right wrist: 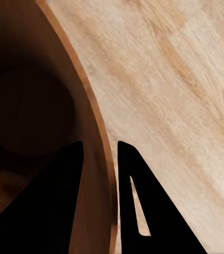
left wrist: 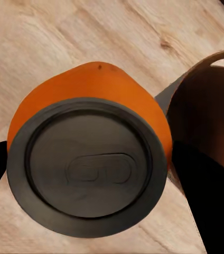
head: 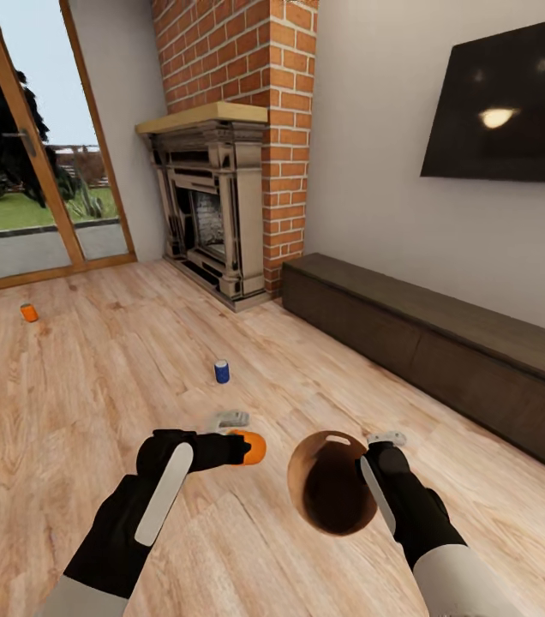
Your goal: Put the three can of soda from the living room inside the tash can in the kitchen.
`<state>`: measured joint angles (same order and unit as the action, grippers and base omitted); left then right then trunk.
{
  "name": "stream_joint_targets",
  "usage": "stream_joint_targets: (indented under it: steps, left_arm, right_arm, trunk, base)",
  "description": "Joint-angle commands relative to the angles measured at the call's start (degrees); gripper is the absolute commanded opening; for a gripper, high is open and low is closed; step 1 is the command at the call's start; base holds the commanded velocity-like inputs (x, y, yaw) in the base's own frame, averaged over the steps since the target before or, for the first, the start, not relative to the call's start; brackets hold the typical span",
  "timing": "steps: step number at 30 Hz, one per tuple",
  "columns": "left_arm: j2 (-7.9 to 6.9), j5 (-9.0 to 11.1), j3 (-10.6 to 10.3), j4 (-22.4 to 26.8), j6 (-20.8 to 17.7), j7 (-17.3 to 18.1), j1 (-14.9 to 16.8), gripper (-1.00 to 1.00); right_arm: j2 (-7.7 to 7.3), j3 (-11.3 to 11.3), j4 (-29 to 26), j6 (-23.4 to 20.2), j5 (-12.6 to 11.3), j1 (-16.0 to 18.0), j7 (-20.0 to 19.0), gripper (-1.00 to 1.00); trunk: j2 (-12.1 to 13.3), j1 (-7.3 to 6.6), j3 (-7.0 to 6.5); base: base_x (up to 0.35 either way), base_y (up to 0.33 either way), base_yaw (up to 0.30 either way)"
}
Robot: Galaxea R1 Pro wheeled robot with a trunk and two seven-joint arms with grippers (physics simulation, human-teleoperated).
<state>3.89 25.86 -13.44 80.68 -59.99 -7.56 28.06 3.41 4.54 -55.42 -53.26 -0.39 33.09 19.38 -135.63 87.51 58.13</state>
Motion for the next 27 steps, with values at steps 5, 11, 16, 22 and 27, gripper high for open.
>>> stream_joint_targets:
  steps: [5, 11, 16, 22, 27]
  left_arm:
    - [-0.03, 0.55, -0.85, 0.81, -0.01, 0.01, -0.02, -1.0]
    - [-0.02, 0.66, -1.58, 1.0, -0.01, 0.01, -0.02, -1.0]
    - [0.13, 0.84, -2.79, 1.03, -0.01, 0.01, -0.05, -1.0]
    - [0.55, 2.18, -7.94, 0.72, -0.01, 0.01, -0.07, -1.0]
    - [1.32, 2.31, -10.92, -0.28, -0.01, -0.1, -0.04, -1.0]
  right_arm:
    - [1.07, -0.05, 4.08, 3.56, 0.81, 1.15, 4.81, -1.0]
    - [1.29, -0.06, 6.22, 4.5, 0.83, 1.83, 5.82, -1.0]
    - [1.4, -0.06, 7.87, 4.78, 0.88, 2.38, 5.99, -1.0]
    - [1.59, -0.06, 8.27, 4.83, 0.86, 2.5, 6.02, -1.0]
    - [1.89, -0.06, 8.31, 4.83, 0.91, 2.48, 6.02, -1.0]
  trunk:
    - [2.02, -1.11, -0.9]
    - [4.43, -2.43, -1.98]
    - [6.43, -3.52, -2.88]
    - [8.84, -4.84, -3.96]
    - [10.84, -5.94, -4.85]
  base:
    - [0.0, 0.0, 0.0]
    - [0.0, 0.0, 0.0]
    - [0.0, 0.0, 0.0]
    - [0.0, 0.0, 0.0]
    - [0.0, 0.0, 0.0]
